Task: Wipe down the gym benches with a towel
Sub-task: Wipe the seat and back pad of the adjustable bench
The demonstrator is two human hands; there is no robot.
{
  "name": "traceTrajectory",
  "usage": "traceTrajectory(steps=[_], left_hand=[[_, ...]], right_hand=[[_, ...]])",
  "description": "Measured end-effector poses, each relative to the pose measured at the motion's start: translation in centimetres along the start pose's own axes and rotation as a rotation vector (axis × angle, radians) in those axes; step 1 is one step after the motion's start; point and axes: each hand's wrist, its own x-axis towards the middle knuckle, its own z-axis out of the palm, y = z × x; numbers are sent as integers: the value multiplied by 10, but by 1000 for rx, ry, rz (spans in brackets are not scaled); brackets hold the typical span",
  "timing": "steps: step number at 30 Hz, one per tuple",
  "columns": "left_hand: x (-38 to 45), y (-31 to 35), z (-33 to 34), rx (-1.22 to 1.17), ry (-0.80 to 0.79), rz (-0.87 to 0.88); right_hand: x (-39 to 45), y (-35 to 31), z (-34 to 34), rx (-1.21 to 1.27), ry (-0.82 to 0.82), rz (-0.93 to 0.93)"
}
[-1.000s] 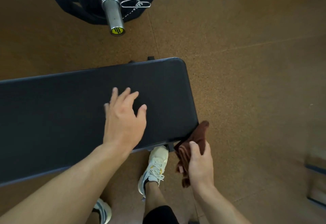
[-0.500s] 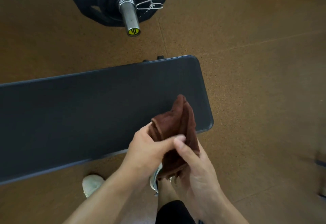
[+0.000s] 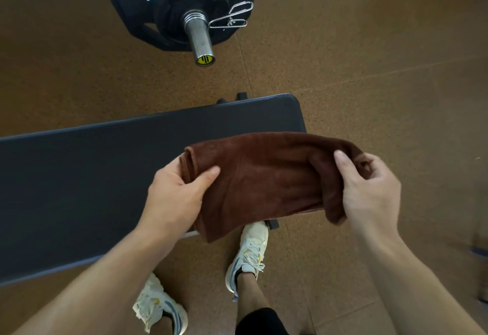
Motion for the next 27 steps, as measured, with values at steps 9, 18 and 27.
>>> traceTrajectory(steps=[9,18,27], left_hand=[[27,-42,57,1017,-228,508],[91,-29,144,1232,-117,433],[156,27,154,1295,-294,607]], right_hand=[[6,55,83,-609,-244,-114],[98,55,100,-516,-308,-233],[142,41,108,-138,-453,-94]])
